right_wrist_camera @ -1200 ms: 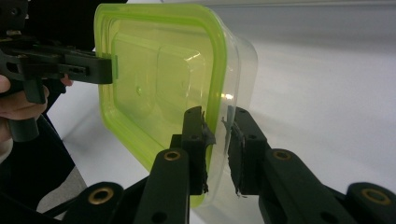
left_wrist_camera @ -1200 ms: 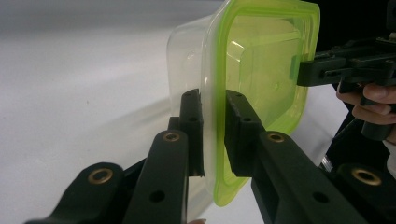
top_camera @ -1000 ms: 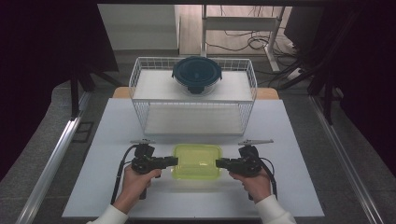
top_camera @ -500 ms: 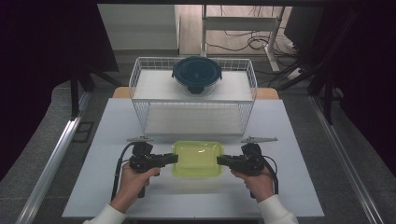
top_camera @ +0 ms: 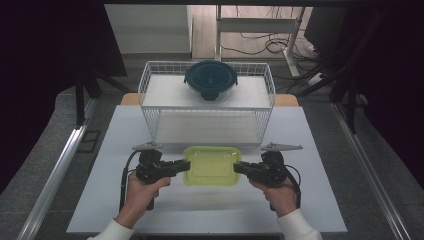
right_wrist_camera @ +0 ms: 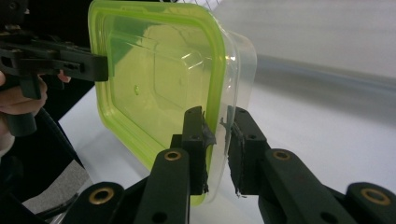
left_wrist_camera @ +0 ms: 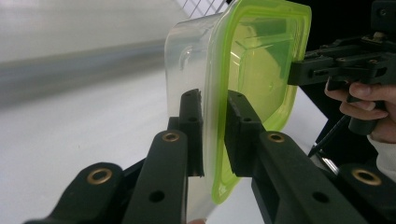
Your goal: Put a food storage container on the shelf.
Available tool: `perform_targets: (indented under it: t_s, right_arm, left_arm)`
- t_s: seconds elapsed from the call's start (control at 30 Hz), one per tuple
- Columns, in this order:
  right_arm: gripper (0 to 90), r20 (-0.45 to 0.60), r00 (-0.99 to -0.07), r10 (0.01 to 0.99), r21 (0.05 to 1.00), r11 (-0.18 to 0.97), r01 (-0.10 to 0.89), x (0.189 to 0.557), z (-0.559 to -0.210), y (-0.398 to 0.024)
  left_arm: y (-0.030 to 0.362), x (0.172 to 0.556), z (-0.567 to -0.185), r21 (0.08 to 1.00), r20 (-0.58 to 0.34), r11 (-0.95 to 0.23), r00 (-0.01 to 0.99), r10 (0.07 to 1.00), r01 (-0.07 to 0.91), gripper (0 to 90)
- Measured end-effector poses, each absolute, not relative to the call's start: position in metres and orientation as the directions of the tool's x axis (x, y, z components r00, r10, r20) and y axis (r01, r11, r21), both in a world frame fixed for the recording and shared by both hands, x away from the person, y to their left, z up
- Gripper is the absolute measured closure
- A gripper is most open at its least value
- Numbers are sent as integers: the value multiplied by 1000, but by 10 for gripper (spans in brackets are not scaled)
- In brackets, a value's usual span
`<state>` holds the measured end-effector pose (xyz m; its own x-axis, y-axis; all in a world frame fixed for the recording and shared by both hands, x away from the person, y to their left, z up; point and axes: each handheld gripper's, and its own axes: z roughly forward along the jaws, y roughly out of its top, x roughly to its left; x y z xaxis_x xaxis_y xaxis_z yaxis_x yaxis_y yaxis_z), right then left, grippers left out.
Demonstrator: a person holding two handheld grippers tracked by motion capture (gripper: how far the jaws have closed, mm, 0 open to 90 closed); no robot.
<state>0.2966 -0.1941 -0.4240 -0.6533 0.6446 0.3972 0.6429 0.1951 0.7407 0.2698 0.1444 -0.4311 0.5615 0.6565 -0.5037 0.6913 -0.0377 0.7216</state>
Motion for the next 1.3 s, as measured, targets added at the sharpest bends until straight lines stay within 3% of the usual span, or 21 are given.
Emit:
perform_targets:
  t_s: [0.77, 1.3]
  right_arm:
    - [767, 327, -719, 613, 804, 219, 553, 304, -366, -190]
    - [763, 281, -747, 602, 849, 206, 486, 310, -325, -198]
  left_arm:
    - [153, 278, -389, 766, -500, 6, 590, 634, 643, 792]
    - [147, 290, -345, 810, -447, -11, 629, 636, 587, 794]
